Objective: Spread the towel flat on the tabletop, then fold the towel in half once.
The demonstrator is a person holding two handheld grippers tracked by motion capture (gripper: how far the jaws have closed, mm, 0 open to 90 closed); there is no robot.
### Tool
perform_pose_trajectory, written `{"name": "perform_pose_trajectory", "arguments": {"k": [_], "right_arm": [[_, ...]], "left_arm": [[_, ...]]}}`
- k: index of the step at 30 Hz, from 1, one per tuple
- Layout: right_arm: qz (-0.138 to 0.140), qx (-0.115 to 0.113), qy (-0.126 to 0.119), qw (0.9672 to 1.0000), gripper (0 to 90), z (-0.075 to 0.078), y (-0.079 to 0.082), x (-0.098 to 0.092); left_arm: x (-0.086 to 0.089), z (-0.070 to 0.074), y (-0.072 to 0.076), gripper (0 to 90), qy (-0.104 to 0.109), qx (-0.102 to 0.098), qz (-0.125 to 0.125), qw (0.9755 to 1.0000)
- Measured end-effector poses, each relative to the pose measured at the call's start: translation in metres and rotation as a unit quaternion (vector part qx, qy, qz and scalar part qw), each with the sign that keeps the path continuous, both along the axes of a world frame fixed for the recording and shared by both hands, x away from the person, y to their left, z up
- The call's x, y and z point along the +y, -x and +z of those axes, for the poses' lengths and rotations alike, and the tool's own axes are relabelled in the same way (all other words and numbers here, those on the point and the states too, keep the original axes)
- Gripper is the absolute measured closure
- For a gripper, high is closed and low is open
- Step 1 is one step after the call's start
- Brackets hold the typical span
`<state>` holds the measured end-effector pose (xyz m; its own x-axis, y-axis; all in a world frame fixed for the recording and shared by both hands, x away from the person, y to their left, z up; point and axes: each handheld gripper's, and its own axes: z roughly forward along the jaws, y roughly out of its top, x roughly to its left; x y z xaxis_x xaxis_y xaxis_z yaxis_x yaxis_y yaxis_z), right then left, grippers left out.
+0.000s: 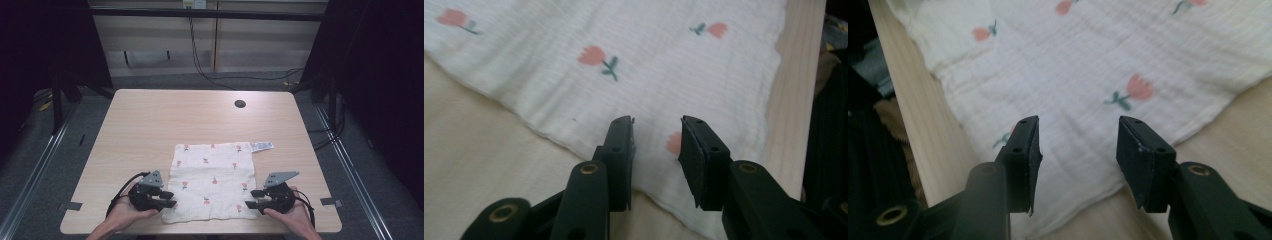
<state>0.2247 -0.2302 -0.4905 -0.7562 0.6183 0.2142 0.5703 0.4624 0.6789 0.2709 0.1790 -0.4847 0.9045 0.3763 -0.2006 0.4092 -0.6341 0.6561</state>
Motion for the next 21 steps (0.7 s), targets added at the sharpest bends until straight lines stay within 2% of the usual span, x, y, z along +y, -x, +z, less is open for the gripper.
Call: {"name": "perform_pose_trajectory", "arguments": {"k": [3, 5, 7, 8, 9, 10, 13, 15, 16, 17, 19, 21], "right_arm": [[-0.022, -0.014, -0.024, 0.9994, 50.9, 0.007, -0.005, -0.004], [-0.032, -0.023, -0.029, 0.9988, 50.9, 0.011, -0.008, -0.007], [-0.035, -0.026, -0.039, 0.9983, 50.9, 0.014, -0.015, -0.009], [-0.037, -0.027, -0.039, 0.9982, 50.8, 0.015, -0.019, -0.010], [-0.039, -0.029, -0.039, 0.9980, 50.6, 0.016, -0.024, -0.011], [-0.043, -0.032, -0.043, 0.9976, 50.3, 0.016, -0.028, -0.012], [-0.043, -0.037, -0.030, 0.9979, 48.7, 0.017, -0.037, -0.010], [-0.040, -0.040, -0.023, 0.9981, 48.7, 0.021, -0.041, -0.008], [-0.037, -0.045, -0.018, 0.9981, 48.8, 0.027, -0.048, -0.010], [-0.037, -0.045, -0.018, 0.9981, 48.8, 0.027, -0.048, -0.010], [-0.050, -0.052, -0.031, 0.9969, 48.8, 0.033, -0.057, -0.015], [-0.066, -0.054, -0.035, 0.9957, 49.0, 0.037, -0.064, -0.020]], "left_arm": [[0.004, 0.004, -0.011, 64.4, 0.016, 0.002, 0.028, 0.9995], [0.005, 0.005, -0.022, 65.2, 0.025, 0.008, 0.045, 0.9986], [0.005, 0.005, -0.030, 62.2, 0.035, 0.014, 0.061, 0.9974], [0.005, 0.005, -0.034, 61.3, 0.030, 0.011, 0.067, 0.9972], [0.005, 0.005, -0.038, 59.0, 0.026, -0.002, 0.085, 0.9960], [0.006, 0.007, -0.042, 56.8, 0.031, -0.005, 0.095, 0.9950], [0.009, 0.012, -0.048, 54.2, 0.024, -0.020, 0.105, 0.9940], [0.010, 0.016, -0.054, 50.9, 0.031, -0.027, 0.111, 0.9929], [0.010, 0.017, -0.058, 49.8, 0.035, -0.024, 0.113, 0.9926], [0.009, 0.018, -0.062, 49.8, 0.035, -0.020, 0.113, 0.9928], [0.007, 0.020, -0.071, 51.4, 0.037, -0.023, 0.122, 0.9915], [0.003, 0.018, -0.079, 55.8, 0.052, -0.014, 0.131, 0.9899]]}}
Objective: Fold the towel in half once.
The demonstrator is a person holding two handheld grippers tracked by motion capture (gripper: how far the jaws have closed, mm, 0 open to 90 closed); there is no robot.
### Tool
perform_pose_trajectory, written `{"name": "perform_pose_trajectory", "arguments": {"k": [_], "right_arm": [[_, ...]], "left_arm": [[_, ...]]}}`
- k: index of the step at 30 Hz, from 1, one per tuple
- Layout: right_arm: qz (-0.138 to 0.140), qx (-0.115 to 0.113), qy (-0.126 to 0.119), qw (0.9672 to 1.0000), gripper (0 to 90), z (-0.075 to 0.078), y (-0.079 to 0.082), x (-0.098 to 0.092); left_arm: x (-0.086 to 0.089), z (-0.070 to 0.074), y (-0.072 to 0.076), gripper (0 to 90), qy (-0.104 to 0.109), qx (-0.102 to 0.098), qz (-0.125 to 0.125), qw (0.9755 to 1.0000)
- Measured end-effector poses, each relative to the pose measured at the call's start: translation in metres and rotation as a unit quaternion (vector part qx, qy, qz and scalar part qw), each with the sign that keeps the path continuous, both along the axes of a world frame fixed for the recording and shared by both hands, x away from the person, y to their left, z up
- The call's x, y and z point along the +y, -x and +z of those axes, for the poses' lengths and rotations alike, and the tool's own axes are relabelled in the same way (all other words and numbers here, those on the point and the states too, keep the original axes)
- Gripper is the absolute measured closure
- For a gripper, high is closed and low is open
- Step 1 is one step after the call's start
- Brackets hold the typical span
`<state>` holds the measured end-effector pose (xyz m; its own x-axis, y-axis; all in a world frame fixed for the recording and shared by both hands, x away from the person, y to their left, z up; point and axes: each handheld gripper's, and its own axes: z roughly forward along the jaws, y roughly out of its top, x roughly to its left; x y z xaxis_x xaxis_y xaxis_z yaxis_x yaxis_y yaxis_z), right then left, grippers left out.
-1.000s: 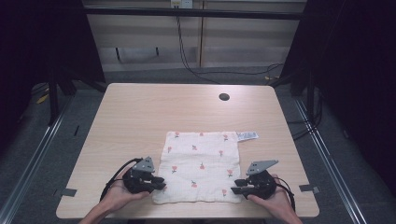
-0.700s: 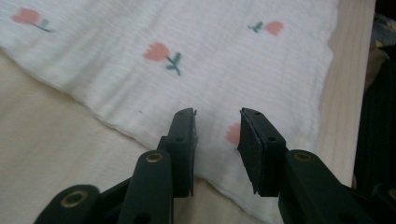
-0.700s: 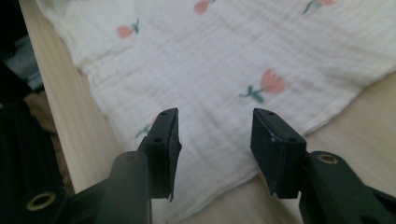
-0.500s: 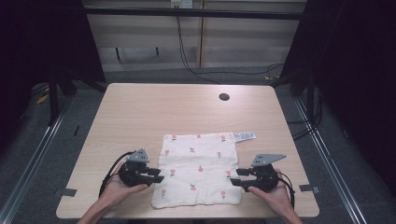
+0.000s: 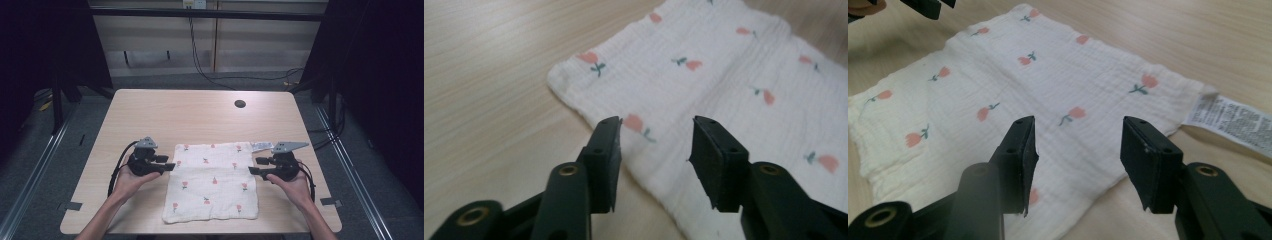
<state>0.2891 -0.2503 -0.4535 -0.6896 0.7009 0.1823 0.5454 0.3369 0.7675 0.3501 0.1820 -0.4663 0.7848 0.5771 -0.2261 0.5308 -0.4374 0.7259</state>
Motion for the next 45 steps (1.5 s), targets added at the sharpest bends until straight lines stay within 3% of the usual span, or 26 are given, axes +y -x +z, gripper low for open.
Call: {"name": "perform_pose_trajectory", "arguments": {"k": [5, 7, 9, 12, 13, 16, 19, 25, 26, 29, 32, 36, 40, 45], "right_arm": [[-0.016, 0.000, 0.002, 0.9999, 52.8, 0.006, -0.018, -0.010], [-0.021, -0.006, 0.006, 0.9997, 53.6, 0.008, -0.024, -0.013], [-0.022, -0.010, 0.014, 0.9996, 54.2, 0.008, -0.032, -0.013], [-0.017, -0.013, 0.016, 0.9996, 54.7, 0.007, -0.041, -0.010], [-0.019, -0.013, 0.016, 0.9996, 54.7, 0.007, -0.045, -0.009], [-0.021, -0.011, 0.013, 0.9996, 55.1, 0.006, -0.055, -0.006], [-0.028, -0.008, 0.027, 0.9992, 56.5, 0.002, -0.067, -0.004], [-0.035, 0.000, 0.040, 0.9986, 55.8, -0.007, -0.094, -0.005], [-0.028, 0.004, 0.032, 0.9991, 55.8, -0.009, -0.098, -0.004], [-0.030, 0.010, 0.040, 0.9987, 56.1, -0.013, -0.108, -0.002], [-0.035, 0.019, 0.056, 0.9976, 57.4, -0.023, -0.114, -0.001], [-0.050, 0.030, 0.058, 0.9966, 57.4, -0.034, -0.118, -0.003], [-0.051, 0.025, 0.066, 0.9962, 58.4, -0.038, -0.122, 0.000], [-0.052, 0.038, 0.072, 0.9953, 60.8, -0.044, -0.124, 0.001]], "left_arm": [[-0.014, -0.009, -0.012, 72.0, -0.012, 0.002, -0.012, 0.9998], [-0.015, -0.015, -0.012, 70.9, -0.012, 0.008, -0.013, 0.9998], [-0.018, -0.022, -0.010, 69.9, -0.036, 0.009, -0.024, 0.9990], [-0.019, -0.030, -0.011, 70.5, -0.038, 0.020, -0.029, 0.9986], [-0.018, -0.031, -0.012, 71.3, -0.029, 0.024, -0.030, 0.9988], [-0.019, -0.031, -0.012, 71.4, -0.035, 0.017, -0.036, 0.9986], [-0.020, -0.031, -0.010, 71.2, -0.041, 0.010, -0.040, 0.9983], [-0.017, -0.033, -0.013, 71.8, -0.026, 0.018, -0.029, 0.9991], [-0.017, -0.033, -0.014, 72.6, -0.025, 0.018, -0.026, 0.9992], [-0.018, -0.032, -0.012, 73.1, -0.035, 0.016, -0.033, 0.9987], [-0.016, -0.031, -0.012, 73.2, -0.035, 0.018, -0.035, 0.9986], [-0.014, -0.032, -0.015, 70.6, -0.024, 0.027, -0.031, 0.9989], [-0.012, -0.032, -0.018, 67.6, -0.020, 0.032, -0.027, 0.9989], [-0.007, -0.025, -0.024, 63.1, -0.017, 0.028, -0.011, 0.9994]]}}
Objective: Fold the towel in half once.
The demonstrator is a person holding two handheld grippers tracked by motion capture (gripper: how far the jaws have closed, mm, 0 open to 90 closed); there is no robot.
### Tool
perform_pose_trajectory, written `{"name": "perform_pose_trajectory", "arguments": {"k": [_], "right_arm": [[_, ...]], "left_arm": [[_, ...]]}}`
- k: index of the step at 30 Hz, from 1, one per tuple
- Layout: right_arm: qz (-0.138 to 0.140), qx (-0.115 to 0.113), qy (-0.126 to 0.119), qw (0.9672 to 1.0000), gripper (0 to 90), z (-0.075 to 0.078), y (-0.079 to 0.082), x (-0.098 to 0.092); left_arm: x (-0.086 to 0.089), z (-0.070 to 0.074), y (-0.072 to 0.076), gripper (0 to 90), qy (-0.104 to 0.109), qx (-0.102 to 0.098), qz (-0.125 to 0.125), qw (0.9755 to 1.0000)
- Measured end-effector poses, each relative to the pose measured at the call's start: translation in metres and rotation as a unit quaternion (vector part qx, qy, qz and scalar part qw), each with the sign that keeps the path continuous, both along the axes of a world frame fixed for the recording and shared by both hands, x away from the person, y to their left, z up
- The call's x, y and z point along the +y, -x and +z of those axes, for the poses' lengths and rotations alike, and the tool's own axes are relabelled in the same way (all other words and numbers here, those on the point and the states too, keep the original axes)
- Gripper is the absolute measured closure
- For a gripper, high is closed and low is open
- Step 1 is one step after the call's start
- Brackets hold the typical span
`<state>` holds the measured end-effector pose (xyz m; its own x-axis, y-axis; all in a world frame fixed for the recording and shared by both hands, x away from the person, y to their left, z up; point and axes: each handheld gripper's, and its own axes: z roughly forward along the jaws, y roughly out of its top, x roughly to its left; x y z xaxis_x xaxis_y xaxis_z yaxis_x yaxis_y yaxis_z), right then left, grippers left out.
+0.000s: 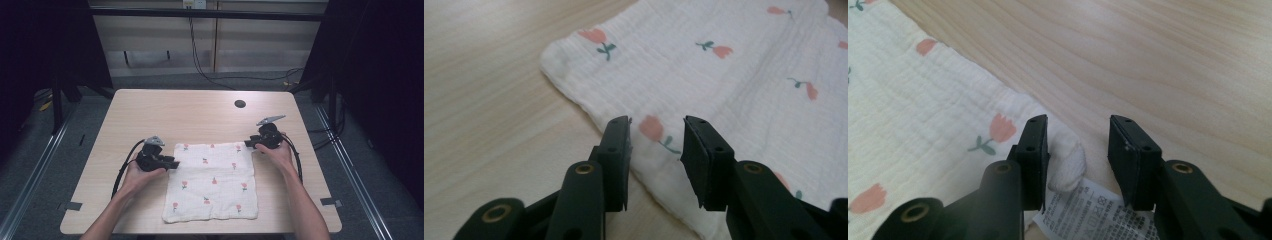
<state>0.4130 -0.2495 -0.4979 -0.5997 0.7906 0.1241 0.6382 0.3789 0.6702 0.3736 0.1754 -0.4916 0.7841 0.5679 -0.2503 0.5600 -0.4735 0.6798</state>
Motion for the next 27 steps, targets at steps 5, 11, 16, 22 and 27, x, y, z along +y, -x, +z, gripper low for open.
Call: {"name": "perform_pose_trajectory", "arguments": {"k": [5, 11, 16, 22, 27], "right_arm": [[-0.001, 0.011, 0.006, 0.9999, 64.2, -0.001, 0.000, 0.002], [-0.006, 0.021, 0.017, 0.9996, 76.7, 0.001, 0.002, 0.008], [-0.010, 0.035, 0.000, 0.9993, 84.5, 0.000, 0.003, 0.006], [-0.009, 0.032, -0.009, 0.9994, 85.9, -0.001, 0.003, 0.004], [-0.011, 0.027, -0.017, 0.9994, 85.8, -0.003, 0.004, 0.002]], "left_arm": [[0.007, 0.006, -0.010, 60.6, 0.003, -0.009, 0.021, 0.9997], [0.017, 0.008, -0.034, 59.6, 0.024, -0.004, 0.057, 0.9981], [0.016, -0.004, -0.046, 60.3, 0.012, -0.012, 0.091, 0.9957], [0.003, -0.009, -0.057, 60.6, 0.014, -0.005, 0.084, 0.9963], [-0.011, -0.010, -0.059, 60.7, 0.002, -0.014, 0.071, 0.9974]]}}
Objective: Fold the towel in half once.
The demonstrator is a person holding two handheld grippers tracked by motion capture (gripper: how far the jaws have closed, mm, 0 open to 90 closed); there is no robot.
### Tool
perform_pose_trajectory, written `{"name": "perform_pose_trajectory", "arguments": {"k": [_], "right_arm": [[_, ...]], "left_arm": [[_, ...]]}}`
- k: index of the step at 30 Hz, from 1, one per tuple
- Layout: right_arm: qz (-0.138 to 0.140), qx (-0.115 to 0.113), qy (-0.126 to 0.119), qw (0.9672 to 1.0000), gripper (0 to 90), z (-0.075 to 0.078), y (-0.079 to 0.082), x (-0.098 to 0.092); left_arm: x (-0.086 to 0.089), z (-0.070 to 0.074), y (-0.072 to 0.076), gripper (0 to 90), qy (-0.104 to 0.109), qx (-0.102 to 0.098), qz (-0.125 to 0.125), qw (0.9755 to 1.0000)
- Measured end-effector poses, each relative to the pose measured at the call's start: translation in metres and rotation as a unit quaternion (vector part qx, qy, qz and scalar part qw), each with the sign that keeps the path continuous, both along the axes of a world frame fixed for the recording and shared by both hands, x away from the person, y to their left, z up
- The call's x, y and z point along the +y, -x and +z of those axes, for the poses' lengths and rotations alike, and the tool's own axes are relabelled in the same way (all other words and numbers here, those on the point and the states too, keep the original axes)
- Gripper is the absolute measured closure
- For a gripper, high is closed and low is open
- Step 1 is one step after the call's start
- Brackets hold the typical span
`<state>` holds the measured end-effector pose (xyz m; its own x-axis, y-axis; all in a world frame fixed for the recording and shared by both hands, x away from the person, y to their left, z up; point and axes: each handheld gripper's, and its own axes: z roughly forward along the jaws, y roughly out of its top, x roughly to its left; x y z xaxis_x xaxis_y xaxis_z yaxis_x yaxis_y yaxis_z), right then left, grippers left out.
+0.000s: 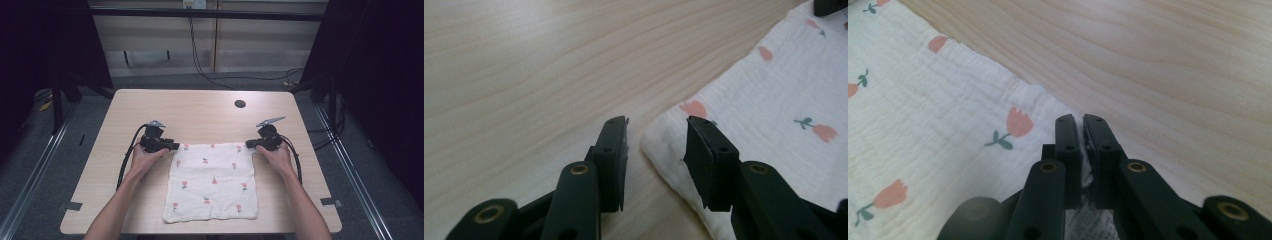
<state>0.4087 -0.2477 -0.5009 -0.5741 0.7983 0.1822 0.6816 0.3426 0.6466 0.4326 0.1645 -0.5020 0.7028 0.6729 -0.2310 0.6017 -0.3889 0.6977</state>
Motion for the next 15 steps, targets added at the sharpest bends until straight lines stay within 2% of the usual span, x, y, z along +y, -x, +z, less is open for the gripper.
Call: {"name": "perform_pose_trajectory", "arguments": {"k": [1, 4, 6, 11, 13, 14, 15], "right_arm": [[0.001, -0.002, 0.000, 1.0000, 85.7, -0.0002, 0.0005, 0.0000], [0.002, -0.004, 0.003, 1.0000, 85.7, 0.0000, 0.0019, 0.0004], [0.000, -0.005, 0.004, 1.0000, 85.7, 0.0000, 0.0027, -0.0001], [-0.003, -0.006, -0.018, 0.9998, 85.8, -0.0028, 0.0015, -0.0024], [-0.006, -0.004, -0.022, 0.9997, 86.2, -0.0032, 0.0009, -0.0016], [-0.006, -0.001, -0.023, 0.9997, 86.3, -0.0029, 0.0008, -0.0010], [-0.002, 0.002, -0.027, 0.9996, 86.4, -0.0031, 0.0003, -0.0006]], "left_arm": [[-0.0024, -0.0011, 0.0002, 60.7, 0.000, -0.004, 0.005, 1.0000], [-0.0038, -0.0033, -0.0023, 61.3, 0.011, 0.003, 0.007, 0.9999], [-0.0042, -0.0020, -0.0025, 62.2, 0.004, 0.005, 0.000, 1.0000], [-0.0062, -0.0010, -0.0019, 67.6, -0.010, 0.004, -0.025, 0.9996], [-0.0070, -0.0015, -0.0018, 71.7, -0.010, 0.001, -0.024, 0.9997], [-0.0067, -0.0024, -0.0025, 74.9, -0.002, 0.006, -0.028, 0.9996], [-0.0065, -0.0023, -0.0022, 78.5, -0.007, 0.004, -0.030, 0.9995]]}}
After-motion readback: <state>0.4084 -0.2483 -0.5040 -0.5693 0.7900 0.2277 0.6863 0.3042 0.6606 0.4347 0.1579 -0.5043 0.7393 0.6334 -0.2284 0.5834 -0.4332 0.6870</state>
